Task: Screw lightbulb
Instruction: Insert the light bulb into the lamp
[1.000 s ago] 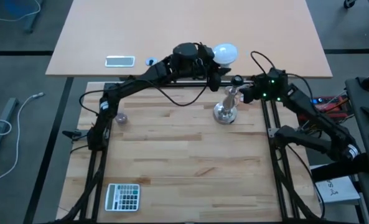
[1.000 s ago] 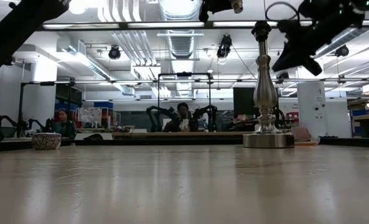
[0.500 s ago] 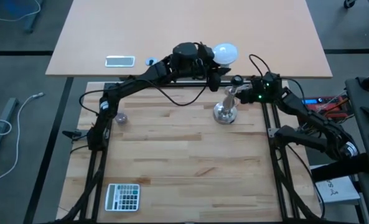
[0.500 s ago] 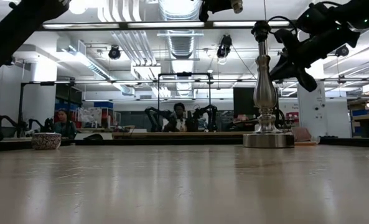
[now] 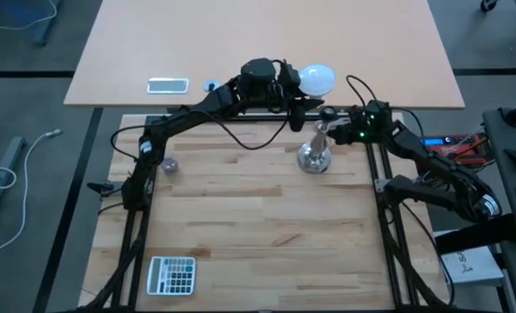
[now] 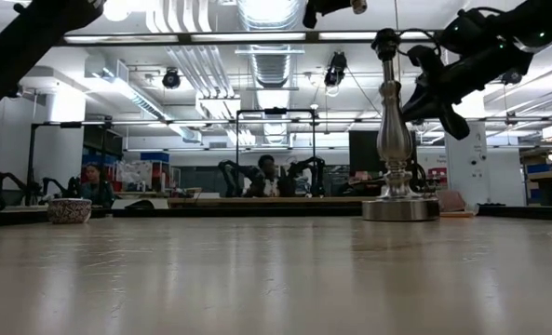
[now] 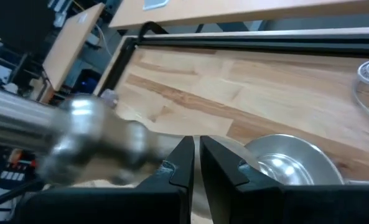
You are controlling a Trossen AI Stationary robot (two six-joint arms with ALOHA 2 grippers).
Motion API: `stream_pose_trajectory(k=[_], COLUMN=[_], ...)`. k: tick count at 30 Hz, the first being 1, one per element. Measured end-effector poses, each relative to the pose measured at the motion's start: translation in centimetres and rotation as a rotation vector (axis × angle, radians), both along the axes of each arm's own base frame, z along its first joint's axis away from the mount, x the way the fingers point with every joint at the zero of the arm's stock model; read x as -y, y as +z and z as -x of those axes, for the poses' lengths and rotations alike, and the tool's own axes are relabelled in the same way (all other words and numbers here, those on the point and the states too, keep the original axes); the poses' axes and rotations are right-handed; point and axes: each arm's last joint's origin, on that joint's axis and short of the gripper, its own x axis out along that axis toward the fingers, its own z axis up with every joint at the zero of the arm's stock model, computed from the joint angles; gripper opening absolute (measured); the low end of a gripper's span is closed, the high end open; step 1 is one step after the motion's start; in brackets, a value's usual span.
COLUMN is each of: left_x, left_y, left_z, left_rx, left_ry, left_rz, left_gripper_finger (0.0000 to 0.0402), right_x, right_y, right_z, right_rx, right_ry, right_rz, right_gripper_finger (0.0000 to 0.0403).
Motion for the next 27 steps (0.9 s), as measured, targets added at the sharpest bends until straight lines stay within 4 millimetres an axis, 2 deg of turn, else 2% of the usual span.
stream_pose_trajectory(k=[10, 17, 27], left_x=[0.0, 0.0, 0.4], left_y=[0.0, 0.0, -0.3], left_z=[0.0, 0.0, -0.3], left_rx=[0.0, 0.003, -0.006], left_ry=[-0.004, -0.004, -0.073], left_rz=[0.004, -0.005, -0.02], left_gripper_finger=[0.0139, 0.0139, 0.0139], right_x=[1.7, 1.7, 1.4], right_y=[-2.1, -1.8, -2.1], right_z=[-1.2, -2.5, -3.2], right_rx=[-0.071, 0.031, 0.021], right_ry=[-0.004, 0.017, 0.072], right_rz=[-0.052, -0.091, -0.088], right_gripper_finger=[0.0023, 0.0023, 0.0023])
